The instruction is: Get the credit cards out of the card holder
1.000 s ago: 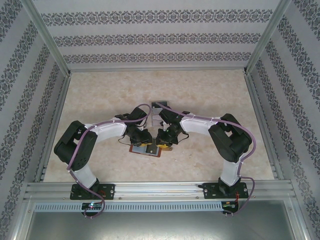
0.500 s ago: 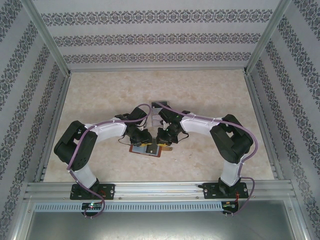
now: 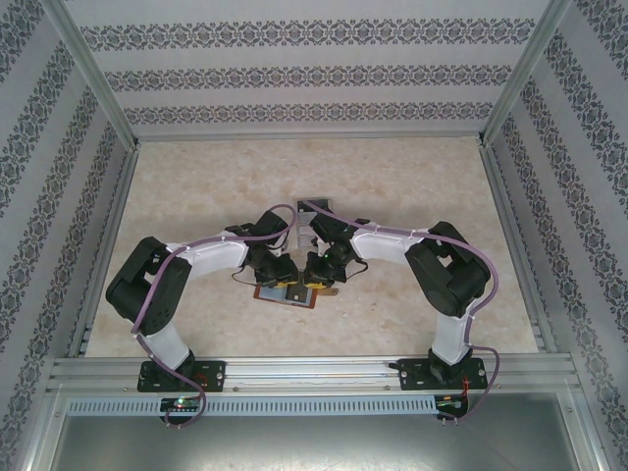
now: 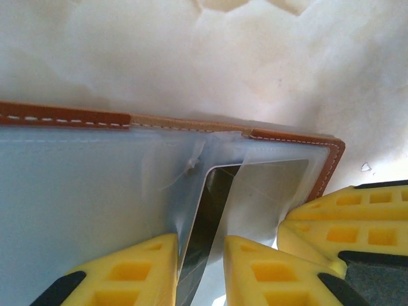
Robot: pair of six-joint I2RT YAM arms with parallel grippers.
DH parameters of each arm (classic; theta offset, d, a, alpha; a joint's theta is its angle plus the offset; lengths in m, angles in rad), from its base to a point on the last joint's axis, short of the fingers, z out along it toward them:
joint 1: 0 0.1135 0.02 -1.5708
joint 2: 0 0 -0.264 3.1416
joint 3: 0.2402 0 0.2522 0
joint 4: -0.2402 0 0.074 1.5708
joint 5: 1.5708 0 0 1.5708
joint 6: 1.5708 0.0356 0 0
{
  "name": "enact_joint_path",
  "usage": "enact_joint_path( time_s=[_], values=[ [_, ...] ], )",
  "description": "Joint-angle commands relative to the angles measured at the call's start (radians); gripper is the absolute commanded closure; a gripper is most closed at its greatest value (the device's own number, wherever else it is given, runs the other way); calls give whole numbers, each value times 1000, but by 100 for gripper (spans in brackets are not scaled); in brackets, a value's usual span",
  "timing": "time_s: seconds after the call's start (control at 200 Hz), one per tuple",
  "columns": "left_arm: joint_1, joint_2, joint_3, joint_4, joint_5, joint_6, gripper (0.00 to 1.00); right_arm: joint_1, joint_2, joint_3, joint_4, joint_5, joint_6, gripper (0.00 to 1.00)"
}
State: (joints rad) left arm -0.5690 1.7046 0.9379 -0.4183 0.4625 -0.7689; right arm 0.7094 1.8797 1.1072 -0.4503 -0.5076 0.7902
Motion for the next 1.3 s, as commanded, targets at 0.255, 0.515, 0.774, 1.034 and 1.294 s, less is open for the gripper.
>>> enact_joint_path(
  time_s=[0.255, 0.515, 0.774, 1.034, 1.294],
  values=[
    [4, -49, -24, 36, 1, -20, 87, 10, 42, -12, -2, 4, 6, 83],
    [10, -69, -30, 38, -2, -24, 92, 12, 45, -12, -5, 5, 1, 83],
    [15, -79, -34, 32, -7, -23, 94, 11, 48, -10, -13, 8, -4, 83],
    [25, -100, -30, 10, -12, -11, 96, 11, 47, -2, -45, 33, -19, 83],
    [38, -120, -30, -11, -16, -1, 95, 9, 51, 4, -65, 49, -29, 83]
  ],
)
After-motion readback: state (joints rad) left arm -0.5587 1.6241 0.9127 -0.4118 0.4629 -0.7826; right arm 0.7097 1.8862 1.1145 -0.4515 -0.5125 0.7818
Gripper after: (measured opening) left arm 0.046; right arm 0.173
